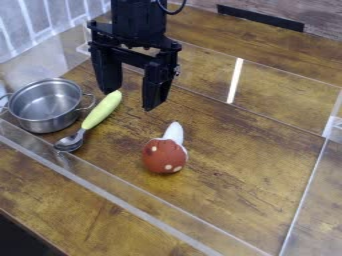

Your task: Put the mushroom in the silver pot

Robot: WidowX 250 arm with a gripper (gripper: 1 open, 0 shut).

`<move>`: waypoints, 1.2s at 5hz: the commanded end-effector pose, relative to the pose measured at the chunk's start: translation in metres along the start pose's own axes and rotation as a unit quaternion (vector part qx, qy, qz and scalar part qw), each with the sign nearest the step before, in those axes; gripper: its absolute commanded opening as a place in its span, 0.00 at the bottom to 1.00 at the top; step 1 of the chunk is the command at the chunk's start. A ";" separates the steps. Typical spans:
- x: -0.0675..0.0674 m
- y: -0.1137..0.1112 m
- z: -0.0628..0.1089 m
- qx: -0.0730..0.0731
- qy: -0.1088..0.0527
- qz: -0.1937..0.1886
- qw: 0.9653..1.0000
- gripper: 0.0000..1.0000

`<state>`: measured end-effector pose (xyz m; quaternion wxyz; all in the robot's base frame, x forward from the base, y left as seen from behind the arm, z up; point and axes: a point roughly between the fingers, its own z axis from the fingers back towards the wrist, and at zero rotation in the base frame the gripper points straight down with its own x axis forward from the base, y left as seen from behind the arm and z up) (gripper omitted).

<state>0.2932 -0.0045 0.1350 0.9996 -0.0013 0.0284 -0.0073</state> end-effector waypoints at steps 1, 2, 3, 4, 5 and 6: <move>0.003 -0.001 -0.002 -0.002 0.002 -0.006 1.000 1.00; 0.008 -0.025 -0.008 -0.003 -0.001 -0.057 0.998 1.00; 0.015 -0.029 -0.029 -0.002 -0.006 -0.092 0.996 1.00; 0.019 -0.026 -0.052 -0.003 -0.009 -0.120 0.993 1.00; 0.025 -0.020 -0.071 -0.007 -0.011 -0.144 0.989 1.00; 0.032 -0.029 -0.090 -0.008 -0.016 -0.141 0.990 1.00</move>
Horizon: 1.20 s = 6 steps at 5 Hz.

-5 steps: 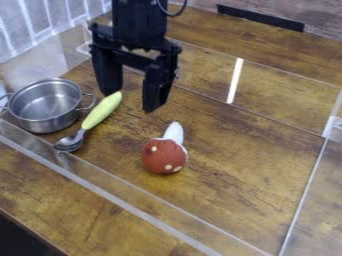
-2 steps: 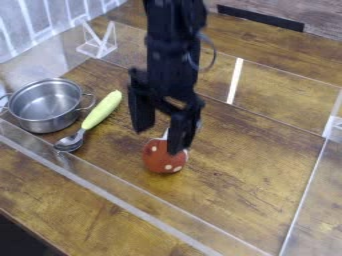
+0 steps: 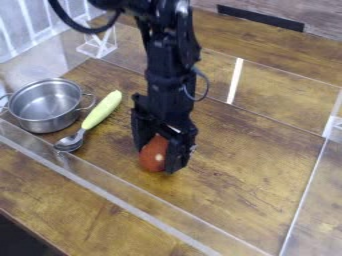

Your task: Put the mushroom in the silver pot

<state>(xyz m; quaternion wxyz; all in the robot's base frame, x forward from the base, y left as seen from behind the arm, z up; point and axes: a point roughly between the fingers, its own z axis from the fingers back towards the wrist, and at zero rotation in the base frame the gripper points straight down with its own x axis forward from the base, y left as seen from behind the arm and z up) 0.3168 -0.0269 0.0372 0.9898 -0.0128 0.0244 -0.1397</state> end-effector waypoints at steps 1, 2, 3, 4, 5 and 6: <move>0.010 -0.015 -0.003 0.001 -0.019 -0.006 1.000 0.00; 0.012 -0.008 0.010 0.004 -0.026 -0.001 1.000 0.00; 0.014 -0.001 0.026 0.007 -0.034 0.005 0.999 0.00; 0.008 0.001 0.031 0.010 -0.044 0.026 0.999 0.00; 0.004 0.002 0.032 0.012 -0.052 0.046 0.998 0.00; 0.013 0.008 0.025 0.011 -0.059 0.061 0.996 0.00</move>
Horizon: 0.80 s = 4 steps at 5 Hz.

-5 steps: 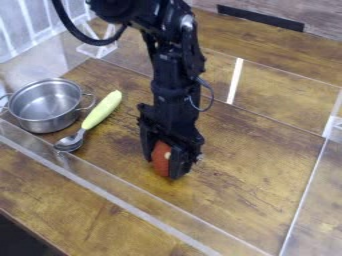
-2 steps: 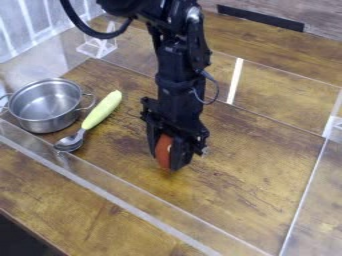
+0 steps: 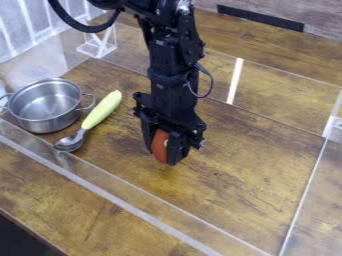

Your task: Put the mushroom in the silver pot

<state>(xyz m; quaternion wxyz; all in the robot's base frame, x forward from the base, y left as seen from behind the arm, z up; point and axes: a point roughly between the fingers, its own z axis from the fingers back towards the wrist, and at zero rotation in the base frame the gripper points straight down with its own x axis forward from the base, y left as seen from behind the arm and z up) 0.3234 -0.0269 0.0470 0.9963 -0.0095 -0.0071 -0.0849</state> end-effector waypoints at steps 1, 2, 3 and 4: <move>0.016 0.007 0.005 0.001 -0.028 0.015 1.000 0.00; 0.015 0.011 0.001 0.000 -0.030 0.018 0.999 0.00; 0.012 0.014 -0.001 -0.002 -0.031 0.020 0.999 0.00; 0.008 0.014 0.000 0.001 -0.030 0.020 0.999 0.00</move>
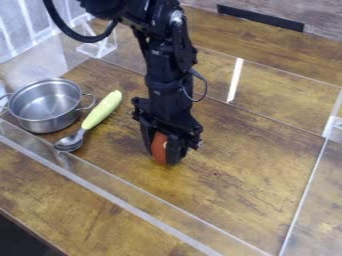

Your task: Put the mushroom in the silver pot

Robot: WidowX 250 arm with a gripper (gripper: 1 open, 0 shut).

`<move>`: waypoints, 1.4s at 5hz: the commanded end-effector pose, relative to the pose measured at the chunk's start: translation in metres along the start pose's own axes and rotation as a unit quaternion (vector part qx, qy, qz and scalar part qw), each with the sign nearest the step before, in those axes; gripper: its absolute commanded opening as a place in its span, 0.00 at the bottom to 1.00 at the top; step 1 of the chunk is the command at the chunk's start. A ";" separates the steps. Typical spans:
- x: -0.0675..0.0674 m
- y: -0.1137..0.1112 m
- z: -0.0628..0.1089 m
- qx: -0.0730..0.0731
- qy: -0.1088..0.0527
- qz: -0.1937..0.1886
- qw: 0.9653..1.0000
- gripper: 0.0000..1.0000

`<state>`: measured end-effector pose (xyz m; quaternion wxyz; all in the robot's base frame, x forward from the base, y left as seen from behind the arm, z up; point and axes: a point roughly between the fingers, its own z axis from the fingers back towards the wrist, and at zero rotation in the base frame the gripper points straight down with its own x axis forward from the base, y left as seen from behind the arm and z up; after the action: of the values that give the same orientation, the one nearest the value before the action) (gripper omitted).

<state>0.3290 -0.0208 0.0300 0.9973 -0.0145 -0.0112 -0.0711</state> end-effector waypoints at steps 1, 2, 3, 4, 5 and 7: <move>0.005 0.000 0.028 0.008 -0.027 -0.003 1.000 0.00; 0.006 -0.006 0.039 0.011 -0.029 -0.012 0.999 0.00; 0.014 -0.001 0.047 0.009 -0.035 0.009 0.999 0.00; 0.019 0.004 0.045 0.004 -0.033 0.024 0.999 0.00; 0.022 0.021 0.077 0.014 -0.054 0.060 0.997 0.00; -0.028 0.071 0.124 0.044 -0.099 0.212 0.971 0.00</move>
<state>0.3104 0.0521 0.1300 0.9879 0.0170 -0.0734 0.1354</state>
